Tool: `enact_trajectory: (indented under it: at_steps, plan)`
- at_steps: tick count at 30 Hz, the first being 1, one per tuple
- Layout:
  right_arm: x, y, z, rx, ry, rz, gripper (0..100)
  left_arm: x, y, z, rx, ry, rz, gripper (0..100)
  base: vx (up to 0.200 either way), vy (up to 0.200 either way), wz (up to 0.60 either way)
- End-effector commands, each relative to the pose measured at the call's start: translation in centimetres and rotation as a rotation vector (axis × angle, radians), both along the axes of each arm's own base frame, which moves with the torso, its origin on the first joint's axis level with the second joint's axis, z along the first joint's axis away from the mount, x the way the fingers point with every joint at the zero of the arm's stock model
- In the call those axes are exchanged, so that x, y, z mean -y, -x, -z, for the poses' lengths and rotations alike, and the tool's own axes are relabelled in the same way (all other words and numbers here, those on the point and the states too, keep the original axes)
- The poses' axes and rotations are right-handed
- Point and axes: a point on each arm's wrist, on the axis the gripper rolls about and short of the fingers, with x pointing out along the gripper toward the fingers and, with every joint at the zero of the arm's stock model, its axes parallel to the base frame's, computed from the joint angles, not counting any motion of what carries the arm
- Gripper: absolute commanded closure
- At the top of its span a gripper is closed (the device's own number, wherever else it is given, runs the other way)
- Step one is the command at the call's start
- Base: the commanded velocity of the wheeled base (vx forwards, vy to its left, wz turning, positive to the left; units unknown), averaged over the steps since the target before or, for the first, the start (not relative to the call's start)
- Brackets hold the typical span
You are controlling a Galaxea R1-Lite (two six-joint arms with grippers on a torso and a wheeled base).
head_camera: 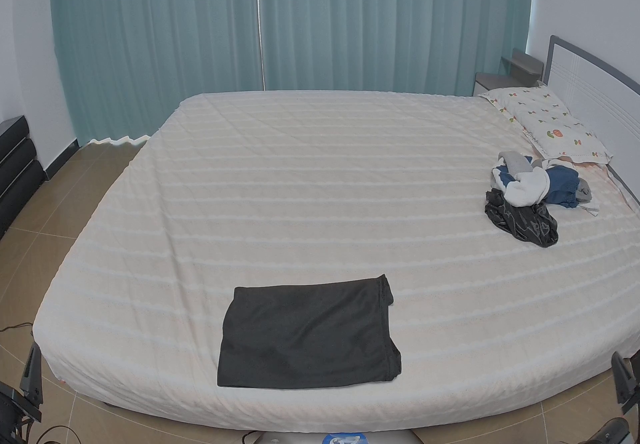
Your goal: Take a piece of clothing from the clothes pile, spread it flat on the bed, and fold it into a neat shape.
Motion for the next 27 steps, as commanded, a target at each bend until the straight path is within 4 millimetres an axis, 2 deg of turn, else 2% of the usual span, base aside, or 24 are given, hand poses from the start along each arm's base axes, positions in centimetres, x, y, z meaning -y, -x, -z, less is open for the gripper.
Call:
enact_trajectory:
  at_steps: [1, 3, 5, 7, 8, 11, 13, 14, 15, 22, 27]
  plan:
    - [0.0, 0.2, -3.0, 0.043, -0.004, 0.052, 0, 0.1, 1.2, 0.9, 0.059, -0.032, -0.083, 0, 0.0, 0.0, 0.0]
    - [0.0, -0.1, -1.6, 0.0, 0.003, 0.094, 0, 0.2, 1.3, 1.1, 0.049, -0.042, -0.104, 0, 0.0, 0.0, 0.0]
    - [0.0, -0.1, 1.1, -0.036, 0.009, 0.124, 0, 0.2, 1.2, 1.2, 0.04, -0.039, -0.101, 0, 0.0, 0.0, 0.0]
    - [-0.1, 0.1, 2.8, -0.041, 0.009, 0.132, 0, 0.2, 1.1, 1.9, 0.018, -0.037, -0.099, 0, 0.0, 0.0, 0.0]
    - [-0.2, 0.1, 3.8, -0.031, -0.002, 0.139, 0, 0.2, 0.8, 2.9, 0.001, -0.043, -0.09, 0, 0.0, 0.0, 0.0]
    - [-0.4, 0.4, 3.9, 0.019, -0.052, 0.056, 0, 0.2, 0.6, 4.5, -0.012, -0.064, -0.045, 0, 0.0, 0.0, 0.0]
    - [-0.4, 0.4, 3.9, 0.019, -0.052, 0.056, 0, 0.2, 0.6, 4.5, -0.012, -0.064, -0.045, 0, 0.0, 0.0, 0.0]
    - [-0.7, -0.1, 4.6, 0.045, -0.074, -0.053, 0, 0.3, 0.5, 4.4, 0.028, -0.063, 0.005, 0, 0.0, 0.0, 0.0]
    - [-0.8, -0.4, 4.8, 0.081, -0.068, -0.07, 0, 0.4, 0.4, 4.5, 0.041, -0.061, 0.038, 0, 0.0, 0.0, 0.0]
    - [-0.8, -0.4, 4.8, 0.076, -0.069, -0.08, 0, 0.6, 0.3, 4.5, 0.061, 0.028, 0.113, 0, 0.0, 0.0, 0.0]
    - [-0.7, -0.4, 4.8, 0.076, -0.091, -0.07, 0, 0.7, 0.3, 5.1, 0.004, 0.042, 0.197, 0, 0.0, 0.0, 0.0]
